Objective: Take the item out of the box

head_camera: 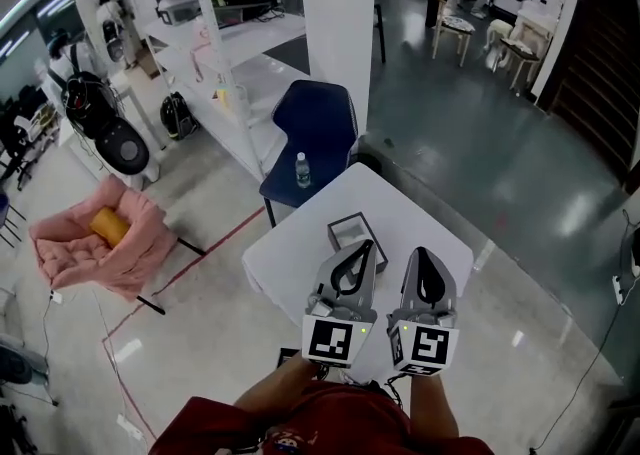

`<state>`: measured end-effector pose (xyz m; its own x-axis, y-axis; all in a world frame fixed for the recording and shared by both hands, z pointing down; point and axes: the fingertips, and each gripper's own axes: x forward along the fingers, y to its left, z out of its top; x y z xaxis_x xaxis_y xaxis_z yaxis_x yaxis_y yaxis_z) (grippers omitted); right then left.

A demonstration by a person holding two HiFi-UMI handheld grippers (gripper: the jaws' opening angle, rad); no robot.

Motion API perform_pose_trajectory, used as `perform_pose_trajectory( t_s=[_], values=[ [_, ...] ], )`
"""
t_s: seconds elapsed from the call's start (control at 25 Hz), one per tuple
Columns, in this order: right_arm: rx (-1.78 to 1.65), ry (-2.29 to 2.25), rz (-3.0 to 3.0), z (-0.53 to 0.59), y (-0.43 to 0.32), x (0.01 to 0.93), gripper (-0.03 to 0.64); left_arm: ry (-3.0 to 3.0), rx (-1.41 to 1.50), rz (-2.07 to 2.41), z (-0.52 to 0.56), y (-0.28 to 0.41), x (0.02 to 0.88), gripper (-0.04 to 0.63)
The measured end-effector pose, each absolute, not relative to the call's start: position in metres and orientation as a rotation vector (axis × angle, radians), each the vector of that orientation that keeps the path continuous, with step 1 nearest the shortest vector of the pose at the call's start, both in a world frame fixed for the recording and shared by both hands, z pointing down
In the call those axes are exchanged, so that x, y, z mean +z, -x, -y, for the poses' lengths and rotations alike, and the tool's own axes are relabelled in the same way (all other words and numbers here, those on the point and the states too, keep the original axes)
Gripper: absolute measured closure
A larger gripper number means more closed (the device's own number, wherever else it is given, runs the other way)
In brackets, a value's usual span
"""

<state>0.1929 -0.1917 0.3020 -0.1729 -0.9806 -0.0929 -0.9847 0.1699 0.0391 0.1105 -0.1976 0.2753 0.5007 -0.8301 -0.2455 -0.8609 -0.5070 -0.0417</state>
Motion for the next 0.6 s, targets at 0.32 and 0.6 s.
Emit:
perform_pose_trajectory(
  t_s=[0.32, 0.6],
  values=[
    [0.094, 1.890, -2.410, 0.225, -0.227, 0.311, 0.615, 2.511, 0.261, -1.574, 0.224, -0.137, 0.277, 0.592],
    [0.068, 1.831, -2.467, 0.238, -0.250, 0.326, 0.615, 2.467, 0.229, -1.648, 0.234, -0.160, 0.289, 0.592]
  ],
)
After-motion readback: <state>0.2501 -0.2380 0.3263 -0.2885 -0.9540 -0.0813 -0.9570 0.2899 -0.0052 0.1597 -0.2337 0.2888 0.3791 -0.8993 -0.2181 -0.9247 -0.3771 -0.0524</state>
